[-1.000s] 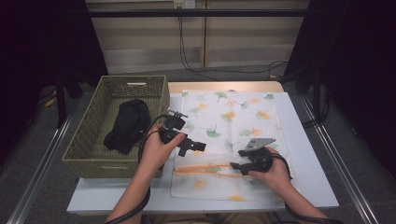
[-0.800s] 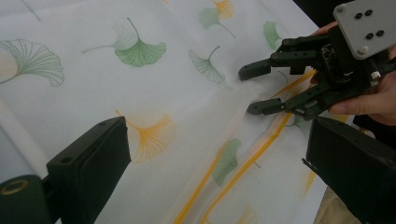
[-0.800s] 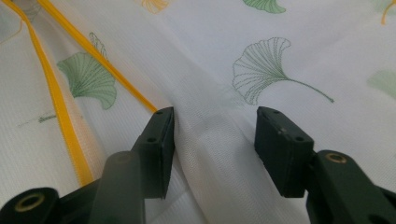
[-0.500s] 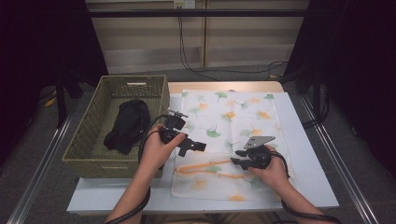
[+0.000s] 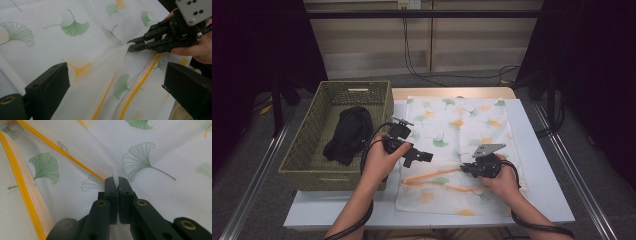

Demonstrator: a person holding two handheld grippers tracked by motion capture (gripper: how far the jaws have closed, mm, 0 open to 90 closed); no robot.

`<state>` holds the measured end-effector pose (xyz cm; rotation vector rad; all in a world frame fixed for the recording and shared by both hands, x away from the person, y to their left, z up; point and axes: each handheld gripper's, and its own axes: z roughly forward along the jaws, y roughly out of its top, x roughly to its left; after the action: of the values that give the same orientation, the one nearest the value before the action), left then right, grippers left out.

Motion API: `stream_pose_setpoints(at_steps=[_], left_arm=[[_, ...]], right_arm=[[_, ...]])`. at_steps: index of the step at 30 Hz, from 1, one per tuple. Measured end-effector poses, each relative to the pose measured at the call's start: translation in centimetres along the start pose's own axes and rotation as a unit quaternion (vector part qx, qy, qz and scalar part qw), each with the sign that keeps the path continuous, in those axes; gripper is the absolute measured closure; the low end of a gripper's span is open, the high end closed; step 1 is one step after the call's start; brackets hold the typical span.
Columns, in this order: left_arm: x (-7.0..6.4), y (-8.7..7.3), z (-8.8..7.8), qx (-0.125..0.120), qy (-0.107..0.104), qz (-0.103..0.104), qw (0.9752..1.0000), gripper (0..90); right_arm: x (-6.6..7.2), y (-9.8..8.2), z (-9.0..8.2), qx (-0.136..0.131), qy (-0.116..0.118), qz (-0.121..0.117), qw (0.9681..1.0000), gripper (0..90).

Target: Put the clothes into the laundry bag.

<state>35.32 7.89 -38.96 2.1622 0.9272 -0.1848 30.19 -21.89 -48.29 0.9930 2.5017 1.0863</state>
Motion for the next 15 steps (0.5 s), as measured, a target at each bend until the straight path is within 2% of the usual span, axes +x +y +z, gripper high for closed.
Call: stream_pose_setpoints(at_steps=[2,4,6,7,14,15], left_arm=[[-0.04,0.03,0.07,0.002,-0.001,0.0,1.0,5.9],[-0.12,0.04,0.16,-0.001,-0.001,-0.004,1.0,5.9],[-0.22,0.04,0.25,-0.005,-0.003,-0.009,0.9999,5.9],[-0.13,0.04,0.19,0.0,-0.003,-0.002,1.0,5.9],[-0.15,0.1,0.09,-0.005,-0.001,-0.006,1.0,5.9],[-0.08,0.16,0.13,-0.001,-0.003,-0.001,1.0,5.9]], right_arm=[[-0.03,0.03,-0.03,0.002,0.001,0.005,1.0,89.9],[-0.14,0.1,-0.01,0.002,0.002,-0.005,1.0,89.9],[-0.24,0.12,-0.05,0.004,0.007,0.001,1.0,89.9],[-0.31,0.13,-0.07,0.004,0.013,0.0,0.9999,89.9],[-0.49,0.58,-0.74,0.001,0.013,0.005,0.9999,89.9],[-0.65,0.66,-0.97,-0.001,0.018,0.012,0.9998,89.9]])
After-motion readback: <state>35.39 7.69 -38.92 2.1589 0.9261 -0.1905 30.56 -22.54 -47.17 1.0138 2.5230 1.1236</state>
